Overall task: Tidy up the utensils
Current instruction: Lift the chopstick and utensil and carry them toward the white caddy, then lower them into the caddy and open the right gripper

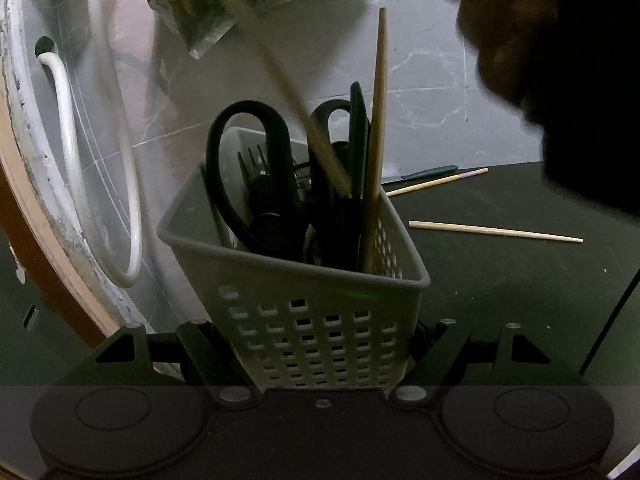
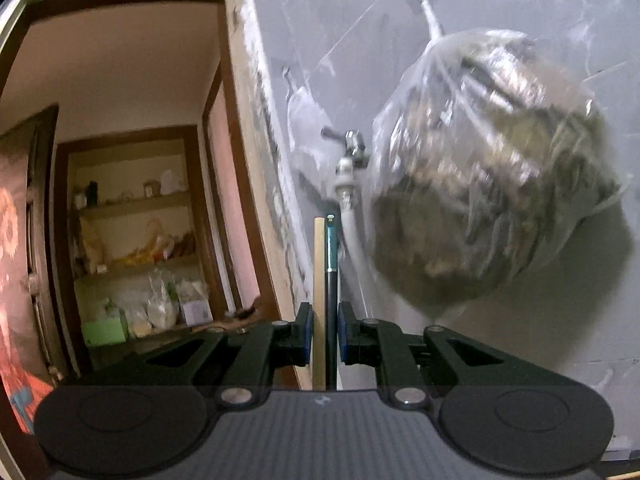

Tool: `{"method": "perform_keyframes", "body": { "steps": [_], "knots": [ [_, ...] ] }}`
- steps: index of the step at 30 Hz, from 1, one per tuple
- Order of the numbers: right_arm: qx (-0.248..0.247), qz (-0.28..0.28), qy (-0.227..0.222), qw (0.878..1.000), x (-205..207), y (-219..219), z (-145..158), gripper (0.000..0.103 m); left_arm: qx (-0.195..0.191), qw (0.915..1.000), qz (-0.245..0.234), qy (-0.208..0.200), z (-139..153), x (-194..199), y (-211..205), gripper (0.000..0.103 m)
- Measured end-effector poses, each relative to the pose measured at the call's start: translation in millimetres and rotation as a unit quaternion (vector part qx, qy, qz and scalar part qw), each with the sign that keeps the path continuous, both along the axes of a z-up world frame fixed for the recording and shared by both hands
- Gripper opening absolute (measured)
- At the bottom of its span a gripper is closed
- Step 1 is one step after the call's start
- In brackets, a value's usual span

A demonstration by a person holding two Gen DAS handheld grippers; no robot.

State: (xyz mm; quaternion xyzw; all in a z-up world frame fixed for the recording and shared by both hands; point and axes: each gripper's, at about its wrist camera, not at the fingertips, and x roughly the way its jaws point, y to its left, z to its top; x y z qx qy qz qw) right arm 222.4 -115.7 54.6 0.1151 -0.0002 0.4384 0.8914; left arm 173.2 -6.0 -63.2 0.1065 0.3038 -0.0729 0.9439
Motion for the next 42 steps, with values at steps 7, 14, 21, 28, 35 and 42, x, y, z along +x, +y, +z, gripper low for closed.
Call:
{"method": "perform_keyframes", "body": {
  "steps": [7, 14, 21, 28, 35, 42],
  "knots": [
    [-0.039, 0.009, -0.022, 0.999, -17.3, 7.1, -27.4, 0.015, -0.001, 1.0, 0.0, -0.003, -0.8, -0.8, -1.0, 0.079],
    [-0.066, 0.011, -0.013, 0.998, -26.0, -1.6, -40.2, 0.015, -0.002, 1.0, -0.001, -0.005, -0.9, -2.0, -1.5, 0.079],
    [-0.053, -0.012, -0.005, 0.998, -32.0, -16.5, -37.8, 0.015, -0.004, 1.0, 0.001, -0.003, -0.7, -1.2, -1.6, 0.079],
    [-0.046, -0.035, 0.015, 0.998, -42.3, -32.9, -41.8, 0.015, -0.003, 1.0, -0.001, -0.002, -0.7, -0.7, -1.7, 0.079],
    [-0.06, -0.037, 0.036, 0.997, -42.5, -38.7, -50.1, 0.013, -0.002, 1.0, 0.001, -0.003, -2.4, 0.1, -2.7, 0.079],
    [-0.073, -0.026, 0.044, 0.996, -39.3, -33.9, -53.4, 0.013, -0.003, 1.0, 0.002, -0.002, -1.7, 1.2, -0.5, 0.079]
  ]
}}
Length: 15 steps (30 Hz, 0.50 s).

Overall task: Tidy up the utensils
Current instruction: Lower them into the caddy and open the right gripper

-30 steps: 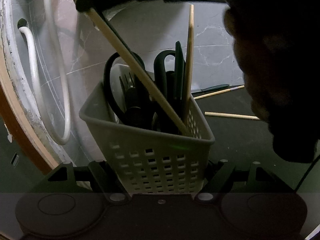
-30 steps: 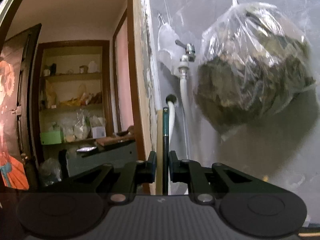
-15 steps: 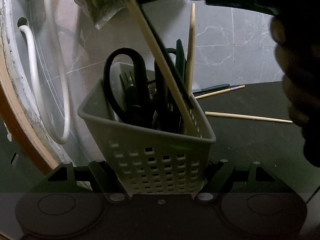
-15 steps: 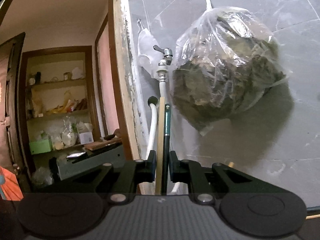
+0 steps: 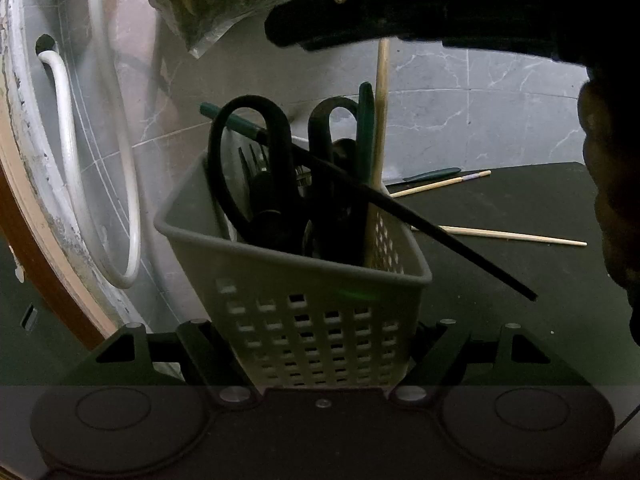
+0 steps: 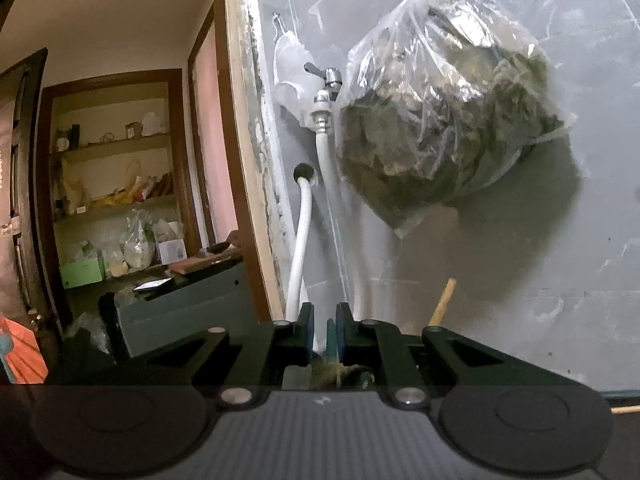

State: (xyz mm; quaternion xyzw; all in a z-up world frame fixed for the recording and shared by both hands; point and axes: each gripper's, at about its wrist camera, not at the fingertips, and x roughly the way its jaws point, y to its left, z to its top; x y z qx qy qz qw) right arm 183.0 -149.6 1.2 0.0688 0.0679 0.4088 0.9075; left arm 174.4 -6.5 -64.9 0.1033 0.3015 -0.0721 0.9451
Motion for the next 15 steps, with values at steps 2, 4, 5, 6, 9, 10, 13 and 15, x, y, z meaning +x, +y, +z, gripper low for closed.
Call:
{"method": "perform_keyframes", "body": {
  "steps": [2, 4, 5, 6, 9, 10, 13, 15],
  "knots": [
    [-0.006, 0.004, 0.004, 1.0, 0.0, 0.5, -1.5, 0.013, 0.0, 1.0, 0.001, 0.0, 0.3, 0.2, 0.1, 0.079],
    [-0.008, 0.006, 0.009, 1.0, -0.2, -0.2, -4.1, 0.013, 0.0, 1.0, 0.001, 0.0, 0.3, 0.1, 0.1, 0.079],
    [-0.011, 0.008, 0.013, 1.0, 0.1, 0.1, -5.5, 0.013, 0.0, 1.0, 0.001, 0.0, 0.3, 0.0, 0.0, 0.079],
    [-0.014, 0.009, 0.018, 1.0, 0.6, 0.7, -7.7, 0.013, 0.0, 1.0, 0.001, 0.0, 0.3, -0.1, 0.0, 0.079],
    [-0.021, 0.012, 0.031, 0.999, 2.3, 2.4, -11.9, 0.013, 0.0, 1.0, 0.001, 0.0, 0.2, -0.7, 0.1, 0.079],
    [-0.02, 0.014, 0.032, 0.999, 1.9, 2.1, -12.1, 0.013, 0.0, 1.0, 0.001, 0.0, 0.2, -0.7, 0.1, 0.079],
    [-0.02, 0.019, 0.024, 0.999, -0.4, 1.2, -8.8, 0.014, -0.001, 1.0, 0.001, 0.0, 0.2, -1.2, 0.3, 0.079],
    [-0.016, 0.021, 0.02, 0.999, -2.0, -0.9, -4.5, 0.014, -0.001, 1.0, 0.002, 0.0, 0.2, -1.2, 0.2, 0.079]
  ]
}}
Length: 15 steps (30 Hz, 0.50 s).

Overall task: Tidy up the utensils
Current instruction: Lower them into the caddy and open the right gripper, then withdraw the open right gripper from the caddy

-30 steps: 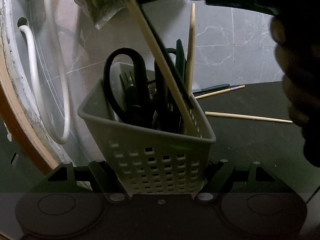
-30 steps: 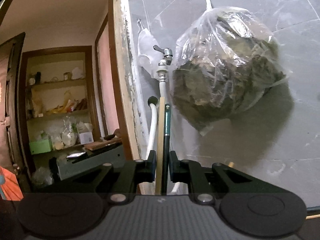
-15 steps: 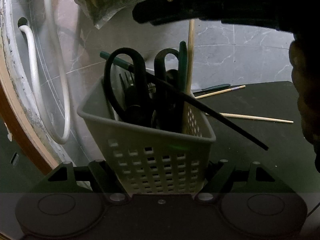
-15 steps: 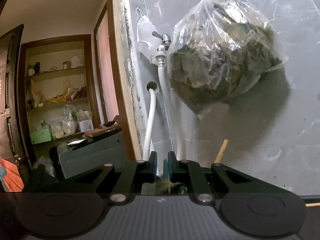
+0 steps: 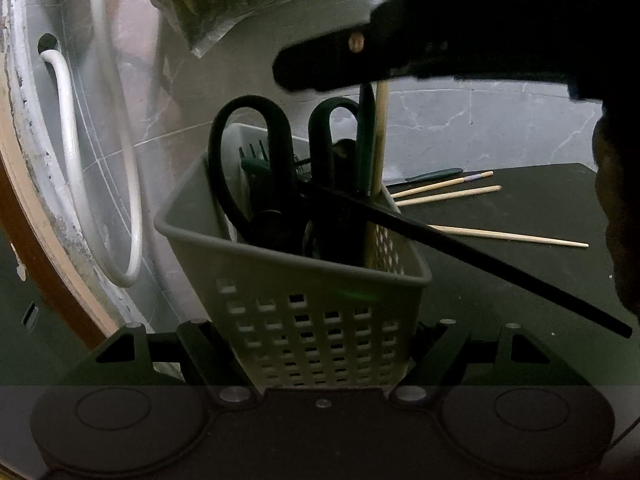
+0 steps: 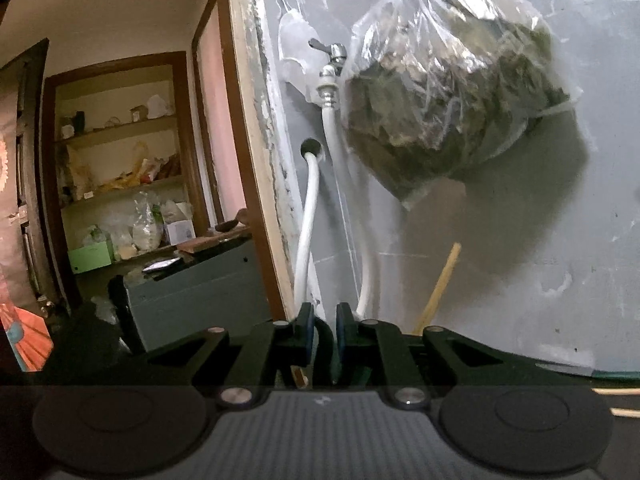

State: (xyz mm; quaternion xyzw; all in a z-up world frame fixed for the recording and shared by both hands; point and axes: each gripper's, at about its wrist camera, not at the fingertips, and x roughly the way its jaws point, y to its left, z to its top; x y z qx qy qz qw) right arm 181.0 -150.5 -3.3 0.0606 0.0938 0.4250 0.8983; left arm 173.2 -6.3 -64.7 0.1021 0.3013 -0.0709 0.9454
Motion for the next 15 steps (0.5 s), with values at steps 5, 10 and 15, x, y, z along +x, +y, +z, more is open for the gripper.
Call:
{"method": "perform_keyframes", "body": {
  "steps": [5, 10, 15],
  "knots": [
    [0.017, -0.014, -0.026, 0.999, -6.4, -14.8, 16.4, 0.038, 0.001, 1.0, 0.0, 0.0, 0.0, -0.4, 0.0, 0.079],
    [0.022, -0.056, -0.046, 0.997, -6.2, -49.5, 35.2, 0.076, 0.0, 1.0, 0.0, 0.001, 0.4, -0.7, 0.3, 0.079],
    [-0.03, -0.097, -0.038, 0.994, 15.0, -89.0, 32.4, 0.095, -0.002, 1.0, 0.004, 0.003, 0.5, -0.2, 0.7, 0.079]
  ]
}}
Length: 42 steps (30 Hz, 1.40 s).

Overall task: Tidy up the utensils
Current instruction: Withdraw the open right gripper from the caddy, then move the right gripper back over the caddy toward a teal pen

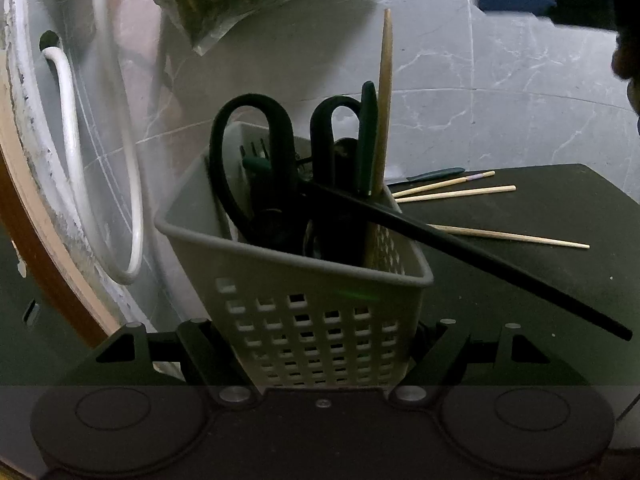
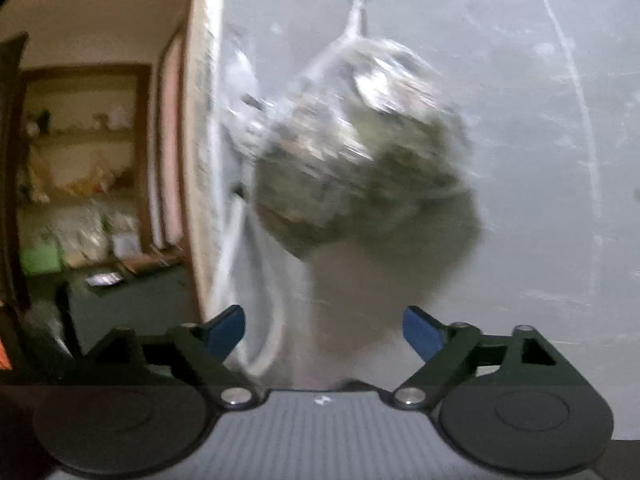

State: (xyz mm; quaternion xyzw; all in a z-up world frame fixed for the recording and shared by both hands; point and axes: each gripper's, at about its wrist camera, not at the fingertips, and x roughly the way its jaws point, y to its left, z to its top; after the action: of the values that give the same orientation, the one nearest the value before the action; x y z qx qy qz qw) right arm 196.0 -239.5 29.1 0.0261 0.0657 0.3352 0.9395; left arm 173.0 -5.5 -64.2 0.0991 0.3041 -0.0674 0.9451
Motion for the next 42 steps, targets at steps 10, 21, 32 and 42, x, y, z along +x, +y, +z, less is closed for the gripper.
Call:
{"method": "perform_keyframes", "body": {
  "steps": [10, 21, 32, 42],
  "knots": [
    [-0.152, -0.034, 0.139, 0.978, 91.0, -41.6, -60.7, 0.102, -0.003, 0.9998, 0.014, 0.009, 0.0, 0.5, -1.0, 0.08],
    [-0.172, 0.019, 0.197, 0.965, 117.7, -27.3, -85.5, 0.102, -0.004, 0.9996, 0.026, 0.014, 1.5, 0.1, -2.5, 0.08],
    [-0.009, 0.227, 0.259, 0.939, 62.9, 5.6, -22.7, 0.095, -0.005, 0.9997, 0.02, 0.012, 1.3, 1.5, 0.3, 0.08],
    [-0.063, 0.258, 0.258, 0.929, 48.3, 90.5, -2.6, 0.067, -0.008, 0.9999, 0.013, 0.006, 0.0, 3.7, 3.4, 0.079]
  ]
}}
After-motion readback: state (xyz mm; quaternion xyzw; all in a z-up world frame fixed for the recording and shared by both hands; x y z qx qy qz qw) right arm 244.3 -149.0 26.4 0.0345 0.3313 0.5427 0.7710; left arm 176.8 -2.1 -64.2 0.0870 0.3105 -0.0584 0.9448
